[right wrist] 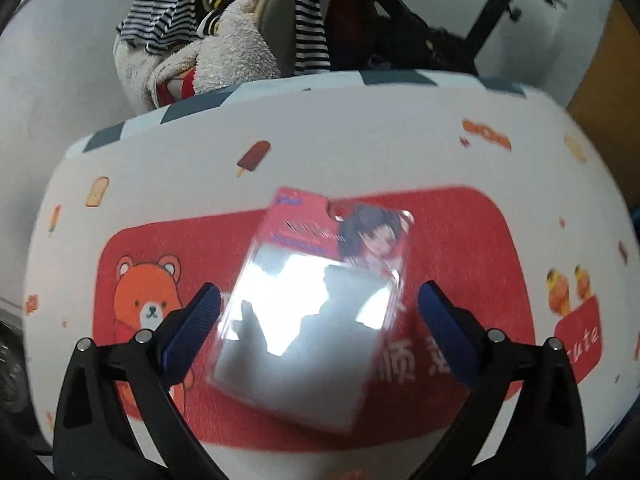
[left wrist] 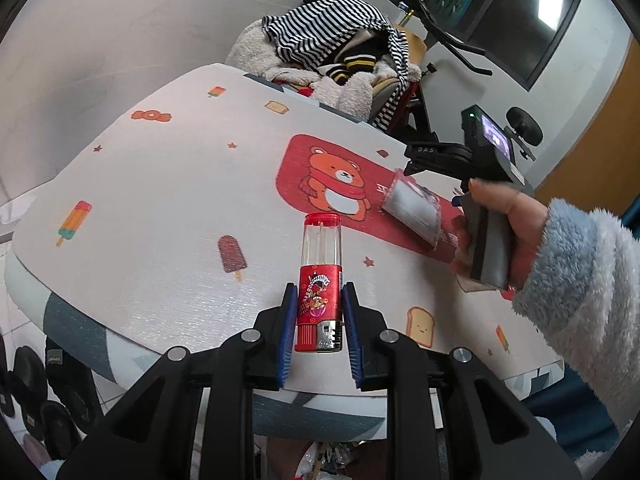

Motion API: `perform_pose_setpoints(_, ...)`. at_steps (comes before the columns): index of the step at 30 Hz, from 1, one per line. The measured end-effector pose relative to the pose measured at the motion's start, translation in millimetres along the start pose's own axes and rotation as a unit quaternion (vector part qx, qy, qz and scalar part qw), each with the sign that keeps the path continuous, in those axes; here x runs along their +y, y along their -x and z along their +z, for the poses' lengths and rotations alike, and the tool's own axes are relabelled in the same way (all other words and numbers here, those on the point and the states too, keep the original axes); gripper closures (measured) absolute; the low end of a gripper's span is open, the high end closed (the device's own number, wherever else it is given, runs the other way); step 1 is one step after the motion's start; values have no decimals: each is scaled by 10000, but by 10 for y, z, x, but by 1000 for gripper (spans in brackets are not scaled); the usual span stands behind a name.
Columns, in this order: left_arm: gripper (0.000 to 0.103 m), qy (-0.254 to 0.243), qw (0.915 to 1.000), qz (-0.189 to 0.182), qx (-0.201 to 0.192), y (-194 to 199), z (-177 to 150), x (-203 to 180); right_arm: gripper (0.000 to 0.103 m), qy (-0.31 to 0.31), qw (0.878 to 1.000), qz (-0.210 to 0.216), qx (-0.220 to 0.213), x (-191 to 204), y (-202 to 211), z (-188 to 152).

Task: Collect trash
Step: 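Lift the red candy tube with the left tool while the right tool lifts the pink card holder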

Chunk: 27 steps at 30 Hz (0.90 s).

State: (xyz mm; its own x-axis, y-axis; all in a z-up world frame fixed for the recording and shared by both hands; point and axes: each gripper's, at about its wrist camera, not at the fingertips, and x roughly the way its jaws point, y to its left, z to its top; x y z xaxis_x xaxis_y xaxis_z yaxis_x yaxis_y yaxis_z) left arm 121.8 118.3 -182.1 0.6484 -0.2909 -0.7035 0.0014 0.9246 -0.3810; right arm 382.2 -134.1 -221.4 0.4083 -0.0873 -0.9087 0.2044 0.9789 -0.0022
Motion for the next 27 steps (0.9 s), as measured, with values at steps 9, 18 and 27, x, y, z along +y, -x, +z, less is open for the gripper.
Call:
perform_pose_setpoints(9, 81, 122, 9999, -4, 59, -39, -27, 95, 6, -524, 9977, -190, 388, -154, -153, 48)
perform_pose_setpoints(18, 81, 75, 9999, -78, 75, -19, -58, -5, 6, -85, 9947, 742, 700, -360, -209, 24)
perform_pose_setpoints(27, 81, 80, 9999, -112, 20, 58, -103, -30, 6, -213, 9943, 826, 632, -336, -14, 264)
